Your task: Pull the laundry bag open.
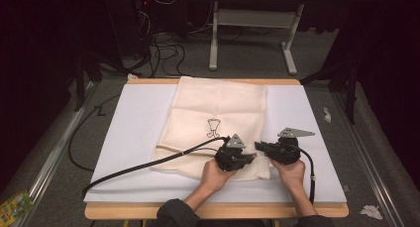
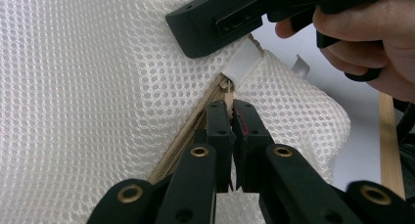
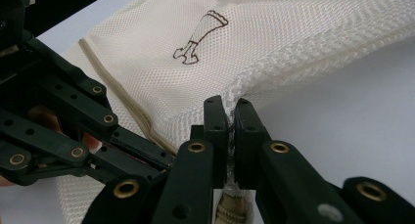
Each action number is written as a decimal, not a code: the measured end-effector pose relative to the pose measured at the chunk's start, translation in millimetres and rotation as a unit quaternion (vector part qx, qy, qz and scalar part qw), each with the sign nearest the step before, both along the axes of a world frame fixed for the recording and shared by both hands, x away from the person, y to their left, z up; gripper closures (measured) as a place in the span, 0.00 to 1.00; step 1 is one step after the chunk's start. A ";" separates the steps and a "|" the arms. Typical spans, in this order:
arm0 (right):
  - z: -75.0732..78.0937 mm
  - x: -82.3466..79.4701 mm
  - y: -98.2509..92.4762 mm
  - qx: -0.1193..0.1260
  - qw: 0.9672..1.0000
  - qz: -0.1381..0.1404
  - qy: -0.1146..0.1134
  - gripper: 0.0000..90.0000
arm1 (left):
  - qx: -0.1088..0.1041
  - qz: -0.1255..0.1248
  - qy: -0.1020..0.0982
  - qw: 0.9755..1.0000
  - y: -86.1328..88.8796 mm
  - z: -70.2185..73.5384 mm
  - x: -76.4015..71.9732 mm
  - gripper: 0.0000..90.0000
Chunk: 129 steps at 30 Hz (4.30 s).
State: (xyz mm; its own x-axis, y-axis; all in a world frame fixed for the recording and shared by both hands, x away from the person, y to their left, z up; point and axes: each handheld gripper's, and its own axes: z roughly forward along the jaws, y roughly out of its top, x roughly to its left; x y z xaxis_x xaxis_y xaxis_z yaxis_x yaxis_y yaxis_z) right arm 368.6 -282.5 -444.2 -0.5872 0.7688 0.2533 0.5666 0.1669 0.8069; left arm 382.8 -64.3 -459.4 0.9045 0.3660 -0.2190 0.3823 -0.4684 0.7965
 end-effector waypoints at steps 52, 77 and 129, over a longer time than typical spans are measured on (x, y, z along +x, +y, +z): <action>-1.2 -3.4 -11.2 -0.006 1.000 -0.008 0.000 0.97 | 0.028 0.018 -0.009 0.999 20.5 7.3 -2.2 0.97; -4.0 -2.0 -11.4 -0.019 1.000 -0.013 0.006 0.97 | 0.024 0.029 -0.008 0.999 39.9 10.9 -2.0 0.97; -5.0 -1.2 -10.6 -0.037 0.999 -0.023 0.003 0.97 | 0.001 0.061 -0.010 0.998 85.4 15.6 -2.4 0.97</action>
State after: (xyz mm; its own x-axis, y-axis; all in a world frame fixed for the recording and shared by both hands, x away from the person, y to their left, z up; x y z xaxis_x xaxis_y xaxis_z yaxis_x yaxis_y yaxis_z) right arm 367.4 -293.1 -449.2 -0.5491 0.8119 0.1983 0.5794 0.1988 0.7904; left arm 380.3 21.2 -443.8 0.8577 0.4734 -0.2006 0.4204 -0.4209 0.8038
